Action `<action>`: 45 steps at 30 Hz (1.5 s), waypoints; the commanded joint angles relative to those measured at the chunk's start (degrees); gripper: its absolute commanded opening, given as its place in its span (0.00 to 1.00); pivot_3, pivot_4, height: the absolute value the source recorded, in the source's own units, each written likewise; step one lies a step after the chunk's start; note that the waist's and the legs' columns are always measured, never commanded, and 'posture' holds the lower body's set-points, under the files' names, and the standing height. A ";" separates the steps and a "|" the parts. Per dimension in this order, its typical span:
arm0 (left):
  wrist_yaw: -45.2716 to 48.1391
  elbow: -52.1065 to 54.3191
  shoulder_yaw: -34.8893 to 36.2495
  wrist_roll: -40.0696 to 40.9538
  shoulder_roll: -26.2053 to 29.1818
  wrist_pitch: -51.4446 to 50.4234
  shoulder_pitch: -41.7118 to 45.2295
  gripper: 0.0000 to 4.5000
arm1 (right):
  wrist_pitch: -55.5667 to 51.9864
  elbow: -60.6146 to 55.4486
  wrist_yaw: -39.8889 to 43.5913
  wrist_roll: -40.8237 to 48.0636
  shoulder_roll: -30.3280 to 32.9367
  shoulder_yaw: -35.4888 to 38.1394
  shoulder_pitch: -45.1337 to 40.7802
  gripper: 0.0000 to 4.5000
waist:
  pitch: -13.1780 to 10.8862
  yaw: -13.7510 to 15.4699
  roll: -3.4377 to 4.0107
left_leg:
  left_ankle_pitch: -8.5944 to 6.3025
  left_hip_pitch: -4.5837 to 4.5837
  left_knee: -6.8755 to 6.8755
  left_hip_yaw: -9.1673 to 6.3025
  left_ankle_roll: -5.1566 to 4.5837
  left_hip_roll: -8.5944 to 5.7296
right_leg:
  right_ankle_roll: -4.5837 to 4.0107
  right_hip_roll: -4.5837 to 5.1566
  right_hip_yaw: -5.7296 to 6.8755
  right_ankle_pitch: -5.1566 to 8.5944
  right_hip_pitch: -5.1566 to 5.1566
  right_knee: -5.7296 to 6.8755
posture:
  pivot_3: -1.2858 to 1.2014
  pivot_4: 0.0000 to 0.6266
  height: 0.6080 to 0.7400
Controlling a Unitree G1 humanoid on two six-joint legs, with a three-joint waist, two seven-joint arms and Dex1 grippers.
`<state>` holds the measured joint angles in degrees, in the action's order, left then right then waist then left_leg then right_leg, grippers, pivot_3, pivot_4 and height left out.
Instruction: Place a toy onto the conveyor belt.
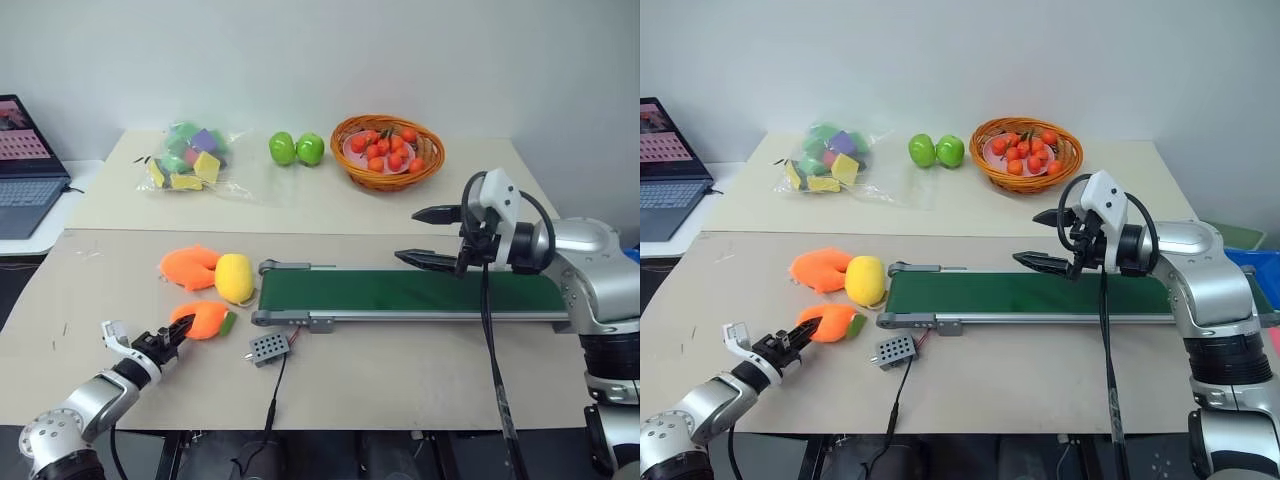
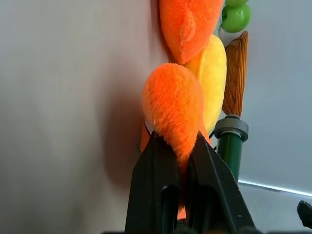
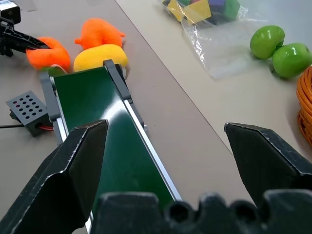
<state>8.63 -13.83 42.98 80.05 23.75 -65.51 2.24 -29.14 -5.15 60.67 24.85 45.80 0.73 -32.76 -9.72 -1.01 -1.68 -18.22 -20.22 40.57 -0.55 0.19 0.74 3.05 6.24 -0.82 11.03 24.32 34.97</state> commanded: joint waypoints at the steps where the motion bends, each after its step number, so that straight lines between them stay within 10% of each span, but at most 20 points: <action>1: 1.96 5.41 2.06 4.32 3.36 -0.09 1.15 0.00 | 1.00 -0.82 -0.18 -0.20 0.07 0.98 -1.49 1.00 | -0.01 0.11 -0.02 | 0.00 -0.02 0.00 -0.01 0.00 0.00 | 0.00 0.00 0.01 0.00 0.01 0.00 | 0.52 0.24 0.99; 8: 5.90 16.99 -0.89 10.43 9.80 2.22 10.99 0.00 | 1.28 -0.04 0.09 -0.73 -0.65 0.64 -1.77 1.00 | -0.03 0.67 -0.04 | 0.01 -0.04 0.00 -0.10 0.03 -0.01 | 0.00 0.01 0.03 0.00 -0.05 -0.02 | 0.52 0.24 0.99; 16: 12.46 32.17 -17.62 -3.51 15.36 10.10 30.86 0.00 | 1.01 -0.33 0.05 -0.86 -0.83 1.09 -1.63 1.00 | -0.07 0.34 -0.10 | 0.04 -0.11 -0.18 -0.04 0.07 -0.04 | 0.01 0.00 0.01 -0.01 -0.03 -0.03 | 0.52 0.24 0.99; 24: 29.68 35.80 -46.20 -50.38 29.17 39.46 30.30 0.00 | 0.74 -1.23 -0.57 -0.71 -0.72 1.75 -0.57 1.00 | -0.11 -0.45 -0.02 | 0.10 0.01 -0.60 0.16 0.15 -0.05 | 0.01 -0.04 -0.11 0.00 0.03 -0.14 | 0.52 0.24 0.99; 31: 21.92 22.21 -59.23 -92.72 29.06 87.32 27.37 0.00 | 0.51 -2.33 -1.44 -0.38 -0.70 2.42 0.61 1.00 | -0.14 0.65 0.00 | 0.12 -0.17 -0.71 0.15 0.18 -0.02 | 0.06 -0.06 -0.04 -0.04 0.07 -0.82 | 0.52 0.24 0.99; 45: 10.15 13.01 -59.50 -113.04 22.65 109.06 21.87 0.00 | -0.41 -3.95 -2.49 0.15 0.29 3.78 2.06 1.00 | -0.12 1.16 0.02 | -0.01 -0.75 -0.57 0.24 -0.05 0.00 | 0.24 -0.02 0.04 -0.14 0.46 -0.79 | 0.52 0.24 0.99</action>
<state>19.89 0.09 -17.61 -32.22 46.58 42.14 23.65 -29.31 -6.95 58.54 23.81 45.01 2.06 -30.70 -9.84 0.15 -1.66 -18.23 -20.97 40.01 -0.31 0.14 0.74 3.29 6.22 -0.78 10.88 24.78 34.19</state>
